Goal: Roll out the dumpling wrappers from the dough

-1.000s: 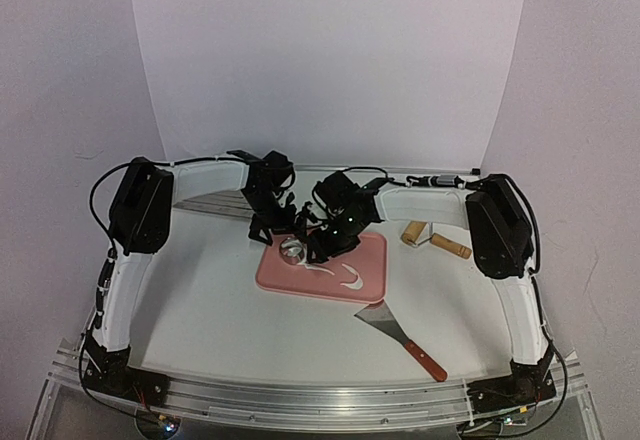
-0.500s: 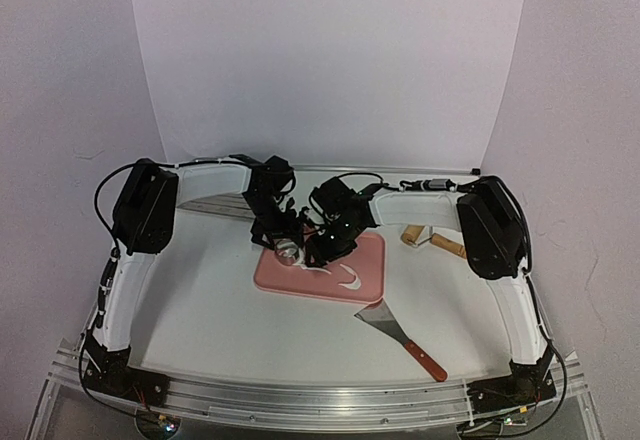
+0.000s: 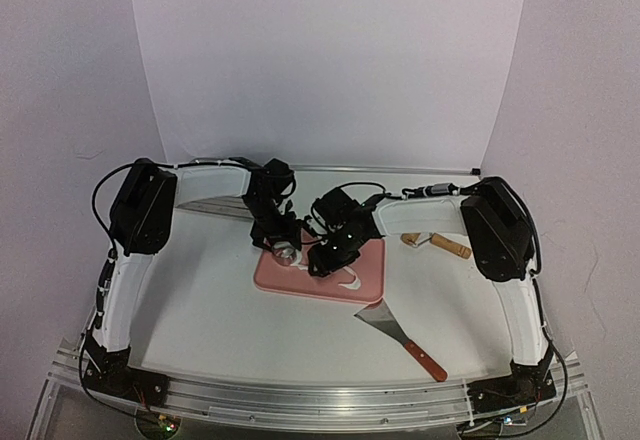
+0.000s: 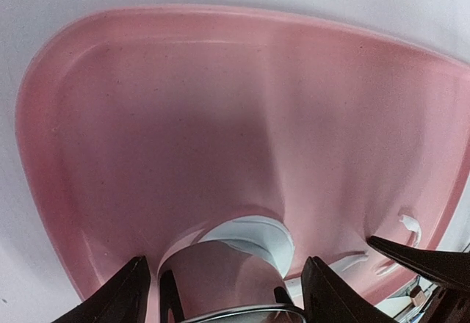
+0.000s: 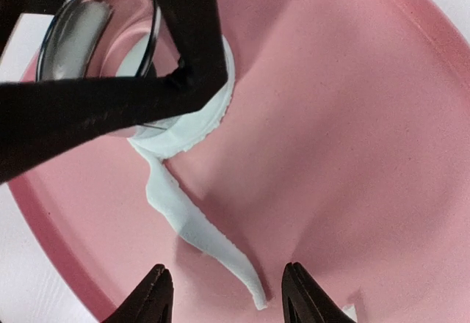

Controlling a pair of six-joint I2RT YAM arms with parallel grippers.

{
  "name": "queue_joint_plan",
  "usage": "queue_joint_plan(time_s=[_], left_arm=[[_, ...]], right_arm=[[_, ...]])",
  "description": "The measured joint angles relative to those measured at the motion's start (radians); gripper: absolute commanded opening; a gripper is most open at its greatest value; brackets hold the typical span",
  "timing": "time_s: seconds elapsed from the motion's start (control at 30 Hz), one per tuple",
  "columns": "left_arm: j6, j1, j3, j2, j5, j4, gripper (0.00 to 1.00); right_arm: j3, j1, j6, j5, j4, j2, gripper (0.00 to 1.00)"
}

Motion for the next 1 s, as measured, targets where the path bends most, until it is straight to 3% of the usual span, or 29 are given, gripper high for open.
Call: queue_joint_plan(time_s=[0.23, 0.37, 0.53, 0.77, 1.0], left_arm=[[-0.018, 0.001, -0.018, -0.01, 0.006, 0.014, 0.7], [-0.02, 0.003, -0.029, -0.016, 0.007, 0.018, 0.68], [-0.021, 0.004, -0.036, -0.019, 0.007, 0.024, 0.68], [-0.026, 0.005, -0.04, -0.021, 0.006, 0.028, 0.68], [-0.043, 0.004, -0.04, -0.021, -0.015, 0.03, 0.68]], right_arm=[[-0.015, 0.028, -0.017, 0.045, 0.003, -0.008, 0.41], [-0.02, 0.049, -0.026, 0.113, 0.003, -0.007, 0.26], [-0.022, 0.073, -0.031, 0.202, 0.005, -0.005, 0.0], [-0.044, 0.083, -0.031, 0.23, 0.03, -0.013, 0.0], [-0.12, 0.083, -0.02, 0.082, 0.039, -0.068, 0.0]])
